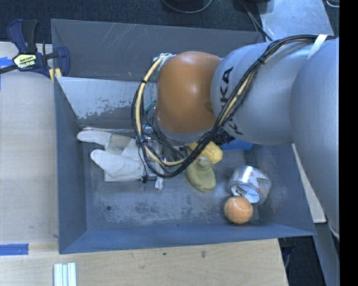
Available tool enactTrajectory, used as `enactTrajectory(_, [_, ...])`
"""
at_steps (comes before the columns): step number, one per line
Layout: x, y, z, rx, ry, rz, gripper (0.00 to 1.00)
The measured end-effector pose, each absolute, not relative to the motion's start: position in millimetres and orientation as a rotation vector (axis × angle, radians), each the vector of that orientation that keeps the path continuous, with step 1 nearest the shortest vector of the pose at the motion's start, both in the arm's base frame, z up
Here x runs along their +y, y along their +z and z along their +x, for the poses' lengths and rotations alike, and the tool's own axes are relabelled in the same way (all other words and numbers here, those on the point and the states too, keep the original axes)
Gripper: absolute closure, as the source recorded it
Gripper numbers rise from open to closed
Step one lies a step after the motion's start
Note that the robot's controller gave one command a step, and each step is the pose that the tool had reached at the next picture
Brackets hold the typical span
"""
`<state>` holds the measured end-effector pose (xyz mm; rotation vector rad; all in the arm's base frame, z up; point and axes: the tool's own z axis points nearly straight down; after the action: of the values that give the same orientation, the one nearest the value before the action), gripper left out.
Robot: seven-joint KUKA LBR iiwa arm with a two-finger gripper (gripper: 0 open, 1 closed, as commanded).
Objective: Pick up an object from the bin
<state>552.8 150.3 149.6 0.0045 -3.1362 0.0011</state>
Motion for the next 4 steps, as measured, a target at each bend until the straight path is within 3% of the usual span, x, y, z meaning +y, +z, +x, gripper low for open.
enactTrajectory(1, [150,154,554.4,-3.144,-0.001,0.001,0.0])
enactTrajectory(2, [141,143,554.1,-3.149,-0.006,-0.066,0.0])
enactTrajectory(3, [102,92,571.8,-3.136,-0.005,-0.283,0.0])
enactTrajectory(4, [93,73,581.0,-3.155,-0.01,-0.164,1.0])
